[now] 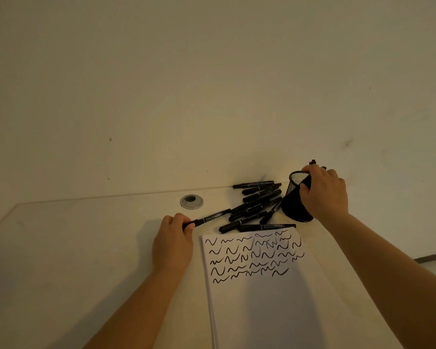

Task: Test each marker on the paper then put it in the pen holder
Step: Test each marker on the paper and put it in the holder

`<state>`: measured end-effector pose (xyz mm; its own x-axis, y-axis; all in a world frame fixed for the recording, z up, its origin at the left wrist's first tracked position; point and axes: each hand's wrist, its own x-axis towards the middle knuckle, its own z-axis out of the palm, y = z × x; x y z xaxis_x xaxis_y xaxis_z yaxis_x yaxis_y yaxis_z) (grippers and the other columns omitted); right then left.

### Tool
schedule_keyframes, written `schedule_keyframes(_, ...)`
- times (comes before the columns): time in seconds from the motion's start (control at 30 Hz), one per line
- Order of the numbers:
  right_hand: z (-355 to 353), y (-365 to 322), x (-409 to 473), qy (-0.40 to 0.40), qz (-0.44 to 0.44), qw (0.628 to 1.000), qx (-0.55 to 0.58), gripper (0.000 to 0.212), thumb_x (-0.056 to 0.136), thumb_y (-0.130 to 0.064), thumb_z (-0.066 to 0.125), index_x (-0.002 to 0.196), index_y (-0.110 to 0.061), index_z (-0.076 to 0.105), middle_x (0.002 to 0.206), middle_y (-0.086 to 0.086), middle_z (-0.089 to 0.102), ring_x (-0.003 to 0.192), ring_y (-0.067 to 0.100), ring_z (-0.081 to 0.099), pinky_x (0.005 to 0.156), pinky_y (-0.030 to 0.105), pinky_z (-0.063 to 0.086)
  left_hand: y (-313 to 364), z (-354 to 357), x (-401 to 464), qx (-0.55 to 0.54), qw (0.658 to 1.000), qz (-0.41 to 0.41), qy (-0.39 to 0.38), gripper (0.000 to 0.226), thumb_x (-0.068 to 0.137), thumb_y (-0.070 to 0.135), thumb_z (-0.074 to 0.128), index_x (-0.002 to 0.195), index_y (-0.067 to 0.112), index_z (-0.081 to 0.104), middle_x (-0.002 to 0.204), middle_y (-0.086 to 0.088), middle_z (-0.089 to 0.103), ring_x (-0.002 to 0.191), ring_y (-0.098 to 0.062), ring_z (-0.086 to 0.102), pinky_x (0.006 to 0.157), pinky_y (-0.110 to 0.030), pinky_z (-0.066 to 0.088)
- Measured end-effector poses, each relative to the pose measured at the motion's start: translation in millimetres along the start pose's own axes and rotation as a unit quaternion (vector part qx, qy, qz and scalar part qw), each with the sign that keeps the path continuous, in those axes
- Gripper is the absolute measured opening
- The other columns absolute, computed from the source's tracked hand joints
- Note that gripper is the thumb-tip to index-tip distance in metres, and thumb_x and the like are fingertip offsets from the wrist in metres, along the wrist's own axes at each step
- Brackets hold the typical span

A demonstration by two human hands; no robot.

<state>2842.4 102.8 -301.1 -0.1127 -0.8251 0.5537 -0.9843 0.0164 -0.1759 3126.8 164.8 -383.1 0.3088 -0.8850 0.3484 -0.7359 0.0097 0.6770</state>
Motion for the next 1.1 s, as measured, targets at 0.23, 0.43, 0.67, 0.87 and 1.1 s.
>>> schedule_keyframes(0.23,-36.1,-19.0,-23.8,0.066,-0.031,0.994,0.078,0.022,0.082,-0.013,0.058,0.104,-0.013,0.060,0.107,0.006,0.060,0.104,0.027,0.046,0.085,0.038,0.037,-0.9,-11.6,5.7,-0.122,0.986,-0.096,0.067,0.009,0.091,0.020,0.052,0.089,0.014,0.059,0.085,-0.005,0.057,0.077,-0.023,0.052,0.066,-0.029,0.035)
schedule_keyframes(0.43,-62.4,-45.4,-81.5,-0.153,0.043,0.928,0.337,0.010,0.090,-0.024,0.053,0.085,-0.032,0.055,0.080,-0.013,0.061,0.067,0.002,0.057,0.053,0.010,0.042,21.4,-29.7,-9.9,-0.404,0.887,-0.220,-0.047,0.015,0.093,0.016,0.050,0.080,0.019,0.058,0.074,-0.002,0.055,0.069,-0.014,0.050,0.075,-0.029,0.044)
schedule_keyframes(0.67,-65.7,-85.0,-146.8,-0.255,0.071,0.821,0.506,0.015,0.094,-0.033,0.042,0.104,-0.033,0.053,0.074,-0.010,0.067,0.064,0.001,0.061,0.058,0.016,0.047,58.9,-57.9,-64.7,-0.521,0.785,-0.230,-0.243,0.017,0.089,0.014,0.053,0.075,0.014,0.062,0.058,0.003,0.057,0.057,-0.006,0.054,0.062,-0.023,0.048)
schedule_keyframes(0.87,-72.9,-85.5,-179.6,-0.193,0.122,0.780,0.582,0.022,0.094,-0.025,0.044,0.083,-0.021,0.063,0.055,-0.009,0.061,0.052,0.001,0.053,0.053,0.014,0.045,62.3,-71.2,-96.2,-0.386,0.803,-0.148,-0.429,0.017,0.090,0.019,0.052,0.080,0.014,0.064,0.069,0.004,0.057,0.056,-0.004,0.049,0.069,-0.023,0.050)
schedule_keyframes(1.1,-84.7,-78.2,-196.0,-0.221,0.113,0.754,0.608,0.029,0.094,-0.020,0.042,0.074,-0.014,0.062,0.047,-0.006,0.052,0.048,0.004,0.046,0.052,0.013,0.040,78.5,-78.4,-112.9,-0.298,0.792,-0.068,-0.528,0.033,0.090,0.042,0.041,0.068,0.029,0.061,0.052,0.013,0.041,0.050,-0.005,0.034,0.061,-0.020,0.039)
